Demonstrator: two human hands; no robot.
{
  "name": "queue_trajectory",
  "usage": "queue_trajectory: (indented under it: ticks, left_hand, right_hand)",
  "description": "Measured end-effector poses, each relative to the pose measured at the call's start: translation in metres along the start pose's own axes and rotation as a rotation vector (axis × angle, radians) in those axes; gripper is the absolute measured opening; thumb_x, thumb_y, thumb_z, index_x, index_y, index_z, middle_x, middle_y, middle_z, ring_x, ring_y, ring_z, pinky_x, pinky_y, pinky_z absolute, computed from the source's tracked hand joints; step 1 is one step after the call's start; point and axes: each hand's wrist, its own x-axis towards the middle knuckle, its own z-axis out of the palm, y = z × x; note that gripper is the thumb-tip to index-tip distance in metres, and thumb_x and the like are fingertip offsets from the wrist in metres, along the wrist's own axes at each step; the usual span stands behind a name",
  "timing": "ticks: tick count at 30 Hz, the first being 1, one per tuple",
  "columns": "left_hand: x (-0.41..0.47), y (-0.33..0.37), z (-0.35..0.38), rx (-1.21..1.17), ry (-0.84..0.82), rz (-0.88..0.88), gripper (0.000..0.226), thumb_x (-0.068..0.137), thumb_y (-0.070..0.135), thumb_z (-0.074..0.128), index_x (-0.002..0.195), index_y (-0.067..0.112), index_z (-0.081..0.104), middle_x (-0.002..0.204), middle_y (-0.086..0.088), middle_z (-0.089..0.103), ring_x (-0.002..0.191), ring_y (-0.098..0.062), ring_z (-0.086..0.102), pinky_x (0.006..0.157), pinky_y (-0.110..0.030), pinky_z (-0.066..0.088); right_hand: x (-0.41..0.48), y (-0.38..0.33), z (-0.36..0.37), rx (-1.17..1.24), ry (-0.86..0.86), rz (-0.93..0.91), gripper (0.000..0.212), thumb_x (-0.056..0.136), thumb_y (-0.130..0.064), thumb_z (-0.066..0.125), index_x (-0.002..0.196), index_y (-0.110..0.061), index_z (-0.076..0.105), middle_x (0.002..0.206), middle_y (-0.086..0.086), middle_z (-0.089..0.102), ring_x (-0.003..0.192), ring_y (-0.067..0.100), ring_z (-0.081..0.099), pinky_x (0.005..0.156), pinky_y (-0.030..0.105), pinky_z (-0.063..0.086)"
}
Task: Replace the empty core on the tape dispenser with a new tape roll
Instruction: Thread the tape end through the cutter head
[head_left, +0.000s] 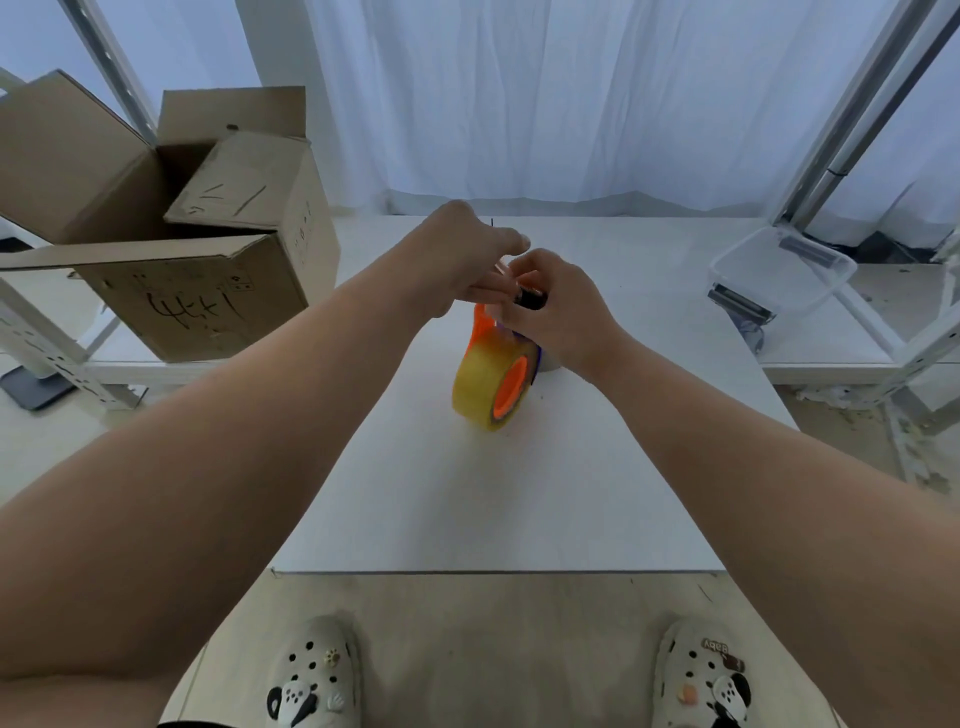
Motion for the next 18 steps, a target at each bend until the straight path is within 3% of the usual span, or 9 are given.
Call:
queue_trajectory:
  ticks: [5, 9, 13, 15, 18]
  left_hand:
    - [0.003, -0.002, -0.001, -0.017, 0.044, 0.003, 0.027, 0.087, 0.026, 0.063, 0.098, 0.001, 0.06, 0.072, -0.011, 0.069, 0.064, -0.02, 0.071, 0.081, -0.036, 0.058]
    - [0.006, -0.003, -0.001, -0.047, 0.046, -0.016, 0.023, 0.087, 0.029, 0.063, 0.08, 0.009, 0.055, 0.089, -0.018, 0.07, 0.083, -0.03, 0.072, 0.088, -0.044, 0.055]
    - [0.005, 0.0, -0.003, -0.122, -0.022, -0.045, 0.032, 0.088, 0.028, 0.062, 0.106, 0.002, 0.055, 0.096, -0.019, 0.07, 0.077, -0.026, 0.073, 0.083, -0.04, 0.058]
    - [0.004, 0.004, -0.006, -0.055, -0.043, -0.045, 0.034, 0.09, 0.031, 0.06, 0.107, 0.001, 0.056, 0.089, -0.017, 0.072, 0.074, -0.023, 0.073, 0.082, -0.037, 0.058]
    - [0.001, 0.007, -0.011, 0.063, -0.05, -0.019, 0.029, 0.091, 0.033, 0.056, 0.094, 0.004, 0.059, 0.076, -0.007, 0.071, 0.068, -0.021, 0.073, 0.082, -0.034, 0.058]
  right_hand:
    - [0.004, -0.004, 0.002, -0.123, 0.082, -0.083, 0.025, 0.081, -0.021, 0.07, 0.103, -0.01, 0.068, 0.104, 0.01, 0.064, 0.094, 0.021, 0.06, 0.087, 0.034, 0.05]
    - [0.005, -0.001, -0.002, -0.118, 0.124, -0.077, 0.015, 0.077, -0.02, 0.073, 0.089, -0.013, 0.067, 0.092, 0.005, 0.07, 0.086, 0.021, 0.065, 0.084, 0.038, 0.054]
    - [0.01, -0.002, -0.005, -0.233, 0.104, -0.072, 0.012, 0.079, -0.017, 0.071, 0.085, -0.007, 0.069, 0.092, 0.01, 0.07, 0.087, 0.024, 0.067, 0.083, 0.041, 0.056]
    - [0.013, -0.002, -0.007, -0.251, 0.087, -0.052, 0.014, 0.081, -0.019, 0.07, 0.087, -0.007, 0.07, 0.092, 0.011, 0.071, 0.086, 0.024, 0.068, 0.082, 0.04, 0.057]
    - [0.015, -0.003, -0.009, -0.271, 0.074, -0.029, 0.014, 0.084, -0.023, 0.068, 0.089, -0.01, 0.068, 0.095, 0.008, 0.071, 0.087, 0.021, 0.069, 0.081, 0.037, 0.057]
